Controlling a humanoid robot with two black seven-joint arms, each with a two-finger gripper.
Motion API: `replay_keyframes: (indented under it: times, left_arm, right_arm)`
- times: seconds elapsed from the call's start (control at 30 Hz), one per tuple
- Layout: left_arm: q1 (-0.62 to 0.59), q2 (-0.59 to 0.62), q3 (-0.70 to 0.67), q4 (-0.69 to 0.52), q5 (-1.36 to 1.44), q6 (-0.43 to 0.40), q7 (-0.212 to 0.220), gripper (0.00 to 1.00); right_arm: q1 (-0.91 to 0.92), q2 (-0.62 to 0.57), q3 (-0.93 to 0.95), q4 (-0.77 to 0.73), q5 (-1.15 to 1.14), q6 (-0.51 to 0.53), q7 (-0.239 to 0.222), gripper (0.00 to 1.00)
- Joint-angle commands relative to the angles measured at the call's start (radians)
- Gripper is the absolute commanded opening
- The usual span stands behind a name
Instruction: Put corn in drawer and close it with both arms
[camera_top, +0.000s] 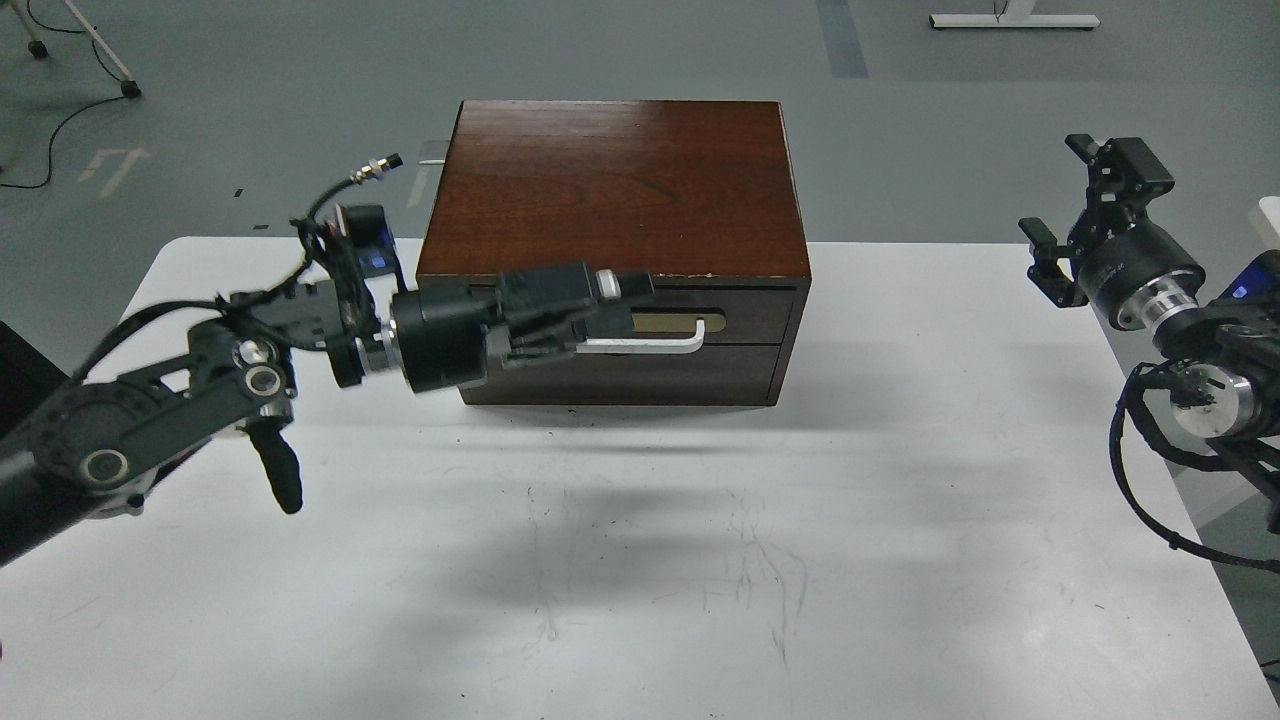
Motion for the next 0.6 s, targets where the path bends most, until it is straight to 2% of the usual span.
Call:
replay_keyframes:
  times: [0.0, 0.07, 0.13, 0.17, 0.27, 0.3, 0.33, 0.37, 0.4, 0.47, 0.57]
  left_arm:
    - [-0.016, -0.002, -0.124, 0.144, -0.031, 0.000, 0.000, 0.98]
    - [-0.042, 0.007, -0.129, 0.277, -0.121, 0.000, 0.000, 0.98]
    - [-0.042, 0.027, -0.127, 0.355, -0.251, 0.000, 0.000, 0.98]
    - [-0.036, 0.044, -0.126, 0.406, -0.353, 0.000, 0.023, 0.98]
    - [-0.027, 0.055, -0.124, 0.468, -0.513, 0.000, 0.203, 0.98]
    - [-0.006, 0.052, -0.124, 0.503, -0.622, 0.000, 0.306, 0.98]
    - [0.020, 0.050, -0.126, 0.517, -0.715, 0.000, 0.389, 0.98]
    - [0.031, 0.052, -0.126, 0.517, -0.754, 0.000, 0.423, 0.98]
    - [0.046, 0.055, -0.126, 0.517, -0.807, 0.000, 0.475, 0.98]
    - [0.057, 0.053, -0.126, 0.517, -0.827, 0.000, 0.500, 0.98]
    - [0.093, 0.038, -0.126, 0.517, -0.831, 0.000, 0.498, 0.98]
  right_arm:
    - [0.004, 0.004, 0.010, 0.004, 0.000, 0.000, 0.000, 1.00]
    - [0.006, 0.009, 0.021, 0.010, 0.000, 0.000, 0.000, 1.00]
    - [0.006, 0.012, 0.024, 0.014, 0.001, 0.000, 0.000, 1.00]
    - [0.006, 0.012, 0.024, 0.018, 0.001, 0.000, 0.000, 1.00]
    - [0.006, 0.012, 0.024, 0.024, 0.001, 0.003, 0.000, 1.00]
    - [0.006, 0.010, 0.024, 0.030, 0.001, 0.003, 0.000, 1.00]
    - [0.004, 0.010, 0.024, 0.037, 0.005, 0.003, 0.000, 1.00]
    - [0.004, 0.010, 0.024, 0.038, 0.002, 0.003, 0.000, 1.00]
    - [0.003, 0.012, 0.024, 0.041, 0.005, 0.003, 0.000, 1.00]
    - [0.000, 0.010, 0.024, 0.049, 0.005, 0.003, 0.000, 1.00]
    - [0.000, 0.007, 0.024, 0.060, 0.001, 0.000, 0.000, 1.00]
